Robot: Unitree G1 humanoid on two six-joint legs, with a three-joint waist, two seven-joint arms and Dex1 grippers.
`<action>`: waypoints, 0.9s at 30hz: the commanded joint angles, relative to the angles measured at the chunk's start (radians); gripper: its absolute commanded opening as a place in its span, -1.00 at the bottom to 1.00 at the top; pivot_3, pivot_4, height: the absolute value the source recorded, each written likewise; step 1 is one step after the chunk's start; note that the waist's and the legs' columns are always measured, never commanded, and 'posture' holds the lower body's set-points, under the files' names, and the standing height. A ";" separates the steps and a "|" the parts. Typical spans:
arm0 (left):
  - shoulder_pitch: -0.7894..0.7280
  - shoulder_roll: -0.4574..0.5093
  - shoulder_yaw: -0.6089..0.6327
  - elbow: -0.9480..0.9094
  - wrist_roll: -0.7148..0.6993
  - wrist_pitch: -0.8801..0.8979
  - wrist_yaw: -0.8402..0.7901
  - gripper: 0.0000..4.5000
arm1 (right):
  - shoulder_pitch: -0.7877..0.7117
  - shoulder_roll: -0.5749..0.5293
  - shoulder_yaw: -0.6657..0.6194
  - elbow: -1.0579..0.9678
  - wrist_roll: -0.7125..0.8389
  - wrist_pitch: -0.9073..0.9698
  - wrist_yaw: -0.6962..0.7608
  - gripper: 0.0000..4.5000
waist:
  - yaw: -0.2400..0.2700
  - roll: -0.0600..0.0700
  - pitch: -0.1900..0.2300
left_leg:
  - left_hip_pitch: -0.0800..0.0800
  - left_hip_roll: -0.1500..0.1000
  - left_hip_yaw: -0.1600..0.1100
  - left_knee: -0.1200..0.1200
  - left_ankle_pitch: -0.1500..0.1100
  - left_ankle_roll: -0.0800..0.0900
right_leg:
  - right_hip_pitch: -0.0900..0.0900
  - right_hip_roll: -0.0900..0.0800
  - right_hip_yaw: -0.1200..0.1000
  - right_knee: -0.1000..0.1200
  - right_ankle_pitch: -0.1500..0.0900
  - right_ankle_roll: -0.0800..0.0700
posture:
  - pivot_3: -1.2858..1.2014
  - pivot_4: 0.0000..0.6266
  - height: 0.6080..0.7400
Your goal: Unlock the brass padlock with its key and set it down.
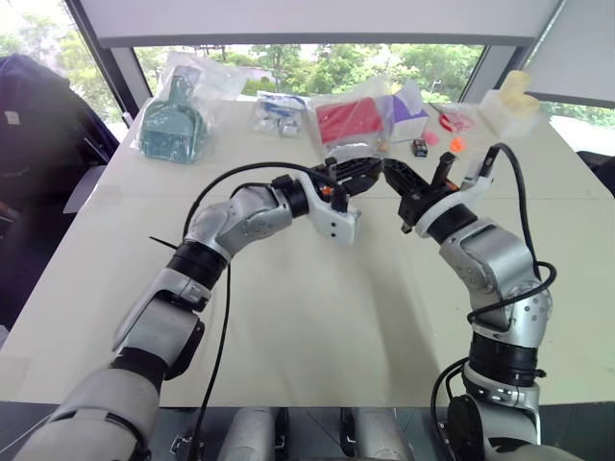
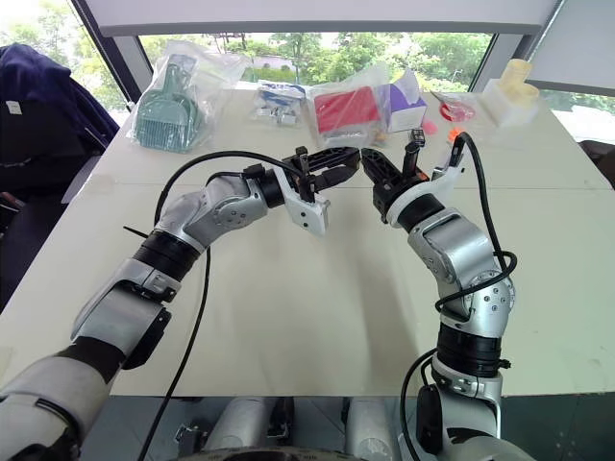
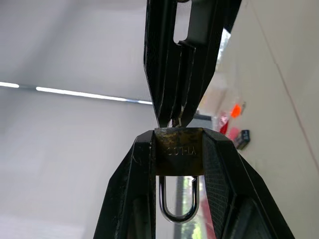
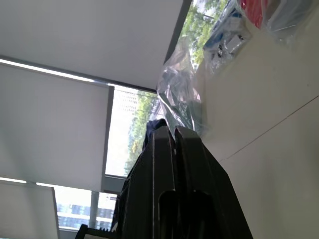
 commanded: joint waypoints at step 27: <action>-0.059 -0.030 0.019 0.074 -0.406 0.000 -0.375 -0.69 | 0.094 -0.535 0.066 -0.079 -0.575 0.240 0.709 0.97 | 0.005 0.000 0.000 | 0.001 0.001 0.003 0.001 -0.001 0.001 | -0.001 0.000 0.001 -0.001 0.000 0.000 | 0.03 -0.52 1.00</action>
